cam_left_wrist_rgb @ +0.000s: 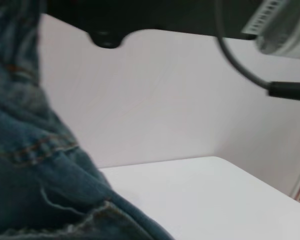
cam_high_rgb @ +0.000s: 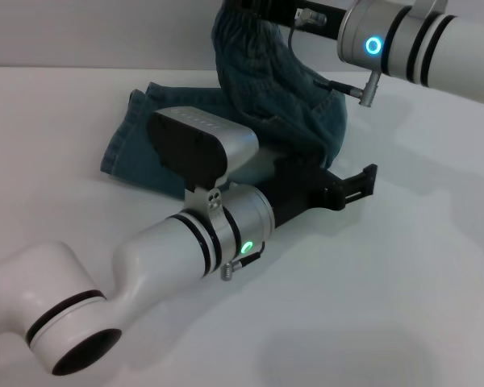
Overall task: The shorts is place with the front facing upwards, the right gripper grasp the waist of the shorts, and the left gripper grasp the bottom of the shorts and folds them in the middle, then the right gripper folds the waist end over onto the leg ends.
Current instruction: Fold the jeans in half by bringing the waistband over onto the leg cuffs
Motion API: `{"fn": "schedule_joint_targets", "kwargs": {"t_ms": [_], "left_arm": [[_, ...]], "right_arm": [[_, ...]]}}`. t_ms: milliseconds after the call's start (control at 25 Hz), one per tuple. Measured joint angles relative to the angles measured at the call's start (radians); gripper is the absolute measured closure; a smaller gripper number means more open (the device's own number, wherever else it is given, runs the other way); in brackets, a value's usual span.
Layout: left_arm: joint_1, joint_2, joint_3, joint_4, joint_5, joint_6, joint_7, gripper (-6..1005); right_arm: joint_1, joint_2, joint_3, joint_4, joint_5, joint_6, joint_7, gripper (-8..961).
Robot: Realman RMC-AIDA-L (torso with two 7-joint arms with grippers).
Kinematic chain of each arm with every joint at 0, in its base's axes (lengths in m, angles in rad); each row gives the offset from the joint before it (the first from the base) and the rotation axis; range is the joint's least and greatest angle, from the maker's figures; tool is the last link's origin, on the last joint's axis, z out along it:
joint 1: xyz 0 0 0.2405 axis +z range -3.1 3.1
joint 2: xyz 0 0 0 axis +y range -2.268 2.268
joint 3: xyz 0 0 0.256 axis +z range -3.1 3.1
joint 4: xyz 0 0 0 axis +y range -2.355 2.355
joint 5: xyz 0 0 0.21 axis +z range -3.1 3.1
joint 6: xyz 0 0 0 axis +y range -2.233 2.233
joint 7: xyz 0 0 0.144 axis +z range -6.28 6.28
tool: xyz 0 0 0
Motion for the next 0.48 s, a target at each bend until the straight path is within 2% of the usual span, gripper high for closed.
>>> {"fn": "schedule_joint_targets", "kwargs": {"t_ms": [480], "left_arm": [[0.0,0.0,0.05,-0.02,0.0,0.006,-0.024,139]], "right_arm": [[-0.014,-0.002,0.028,0.004,0.002,0.001,-0.002,950]]}}
